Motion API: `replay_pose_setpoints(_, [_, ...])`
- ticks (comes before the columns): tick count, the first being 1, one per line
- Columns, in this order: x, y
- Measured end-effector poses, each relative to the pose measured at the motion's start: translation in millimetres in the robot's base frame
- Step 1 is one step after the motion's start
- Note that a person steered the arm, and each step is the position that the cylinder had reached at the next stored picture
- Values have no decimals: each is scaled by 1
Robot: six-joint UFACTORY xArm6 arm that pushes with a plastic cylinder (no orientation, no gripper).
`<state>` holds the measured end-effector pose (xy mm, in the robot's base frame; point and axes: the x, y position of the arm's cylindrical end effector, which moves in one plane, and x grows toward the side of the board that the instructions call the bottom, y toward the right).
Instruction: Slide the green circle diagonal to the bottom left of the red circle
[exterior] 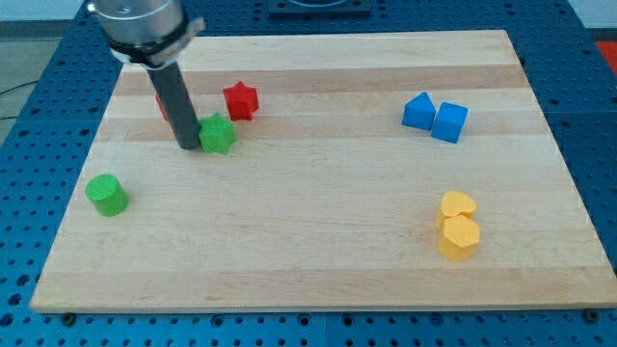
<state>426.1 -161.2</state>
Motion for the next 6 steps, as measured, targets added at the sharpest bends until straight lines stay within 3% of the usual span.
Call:
replay_pose_setpoints(1, [50,7])
replay_pose_setpoints(2, [0,8])
replay_pose_setpoints(3, [49,7])
replay_pose_setpoints(4, [137,-14])
replay_pose_setpoints(5, [116,-82])
replay_pose_setpoints(6, [65,-91])
